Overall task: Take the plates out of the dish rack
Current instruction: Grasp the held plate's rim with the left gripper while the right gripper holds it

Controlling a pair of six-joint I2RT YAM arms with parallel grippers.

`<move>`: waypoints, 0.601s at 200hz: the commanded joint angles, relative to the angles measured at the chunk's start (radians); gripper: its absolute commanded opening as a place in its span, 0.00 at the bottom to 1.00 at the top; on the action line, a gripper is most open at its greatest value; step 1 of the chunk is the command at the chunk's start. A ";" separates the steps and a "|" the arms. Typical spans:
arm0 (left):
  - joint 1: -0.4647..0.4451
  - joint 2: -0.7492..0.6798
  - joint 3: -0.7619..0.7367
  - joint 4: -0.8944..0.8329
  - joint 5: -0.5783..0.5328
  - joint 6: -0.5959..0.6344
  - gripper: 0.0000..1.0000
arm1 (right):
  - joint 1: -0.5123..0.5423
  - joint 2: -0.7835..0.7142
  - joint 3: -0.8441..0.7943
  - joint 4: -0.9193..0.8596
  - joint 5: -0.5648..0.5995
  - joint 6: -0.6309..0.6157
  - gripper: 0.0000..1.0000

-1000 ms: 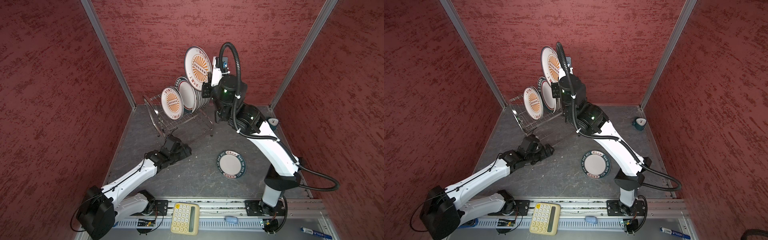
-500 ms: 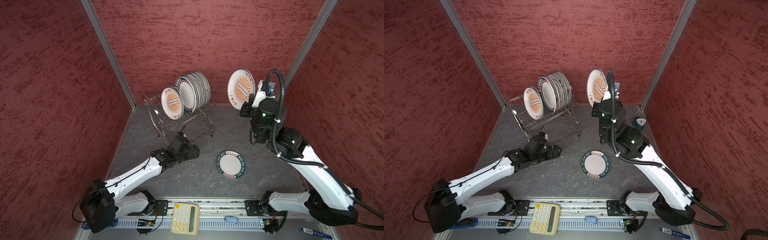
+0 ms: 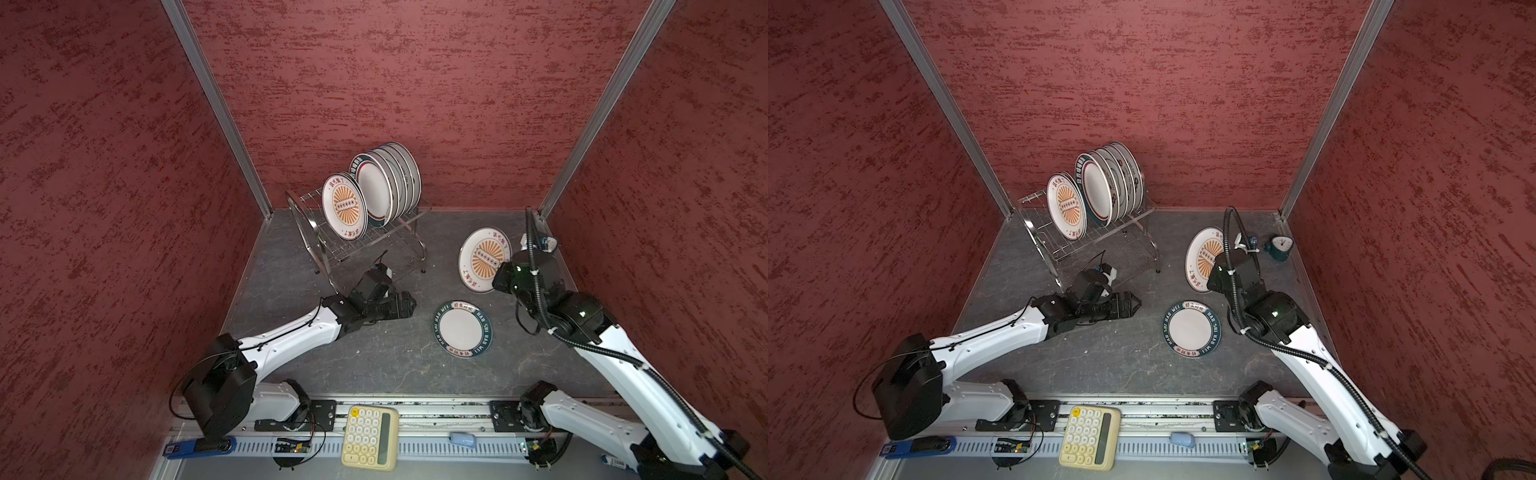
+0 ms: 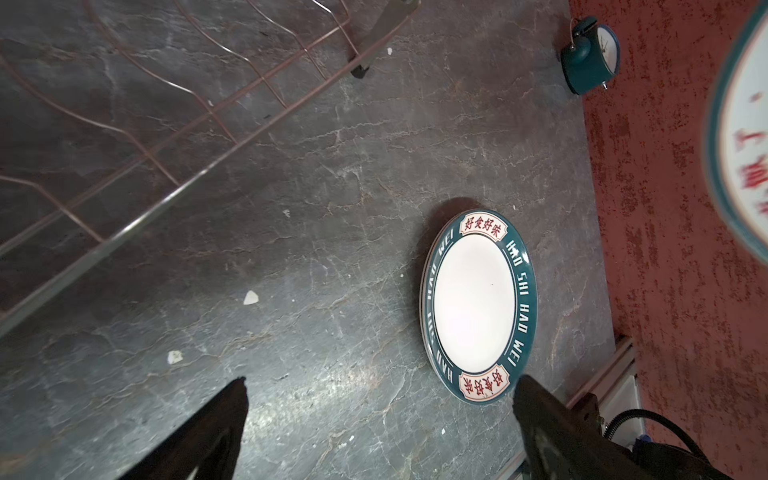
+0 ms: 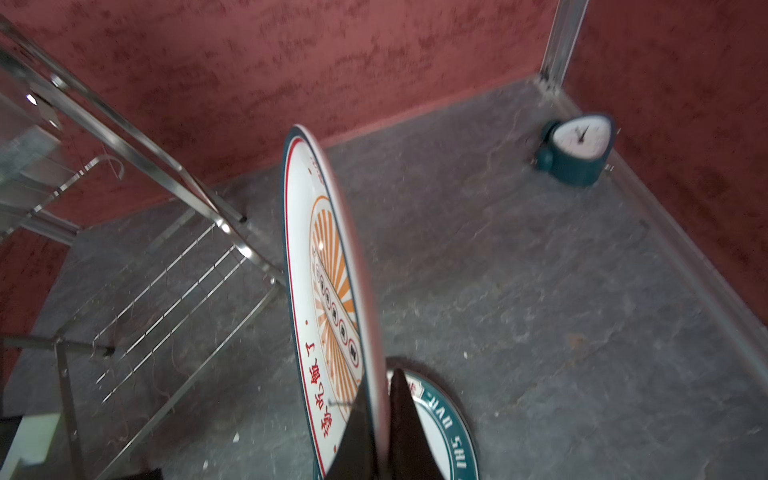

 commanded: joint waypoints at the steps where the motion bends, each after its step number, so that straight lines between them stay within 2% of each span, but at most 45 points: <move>1: -0.002 0.021 0.038 0.061 0.043 0.018 0.99 | -0.056 -0.032 -0.052 0.071 -0.269 0.069 0.00; 53: 0.005 0.088 0.064 0.135 0.129 -0.003 1.00 | -0.166 -0.022 -0.238 0.290 -0.648 0.127 0.00; 94: 0.012 0.112 0.061 0.200 0.184 -0.016 1.00 | -0.204 -0.006 -0.323 0.423 -0.821 0.184 0.00; 120: 0.024 0.131 0.054 0.244 0.225 -0.025 0.94 | -0.222 0.000 -0.386 0.526 -0.909 0.236 0.00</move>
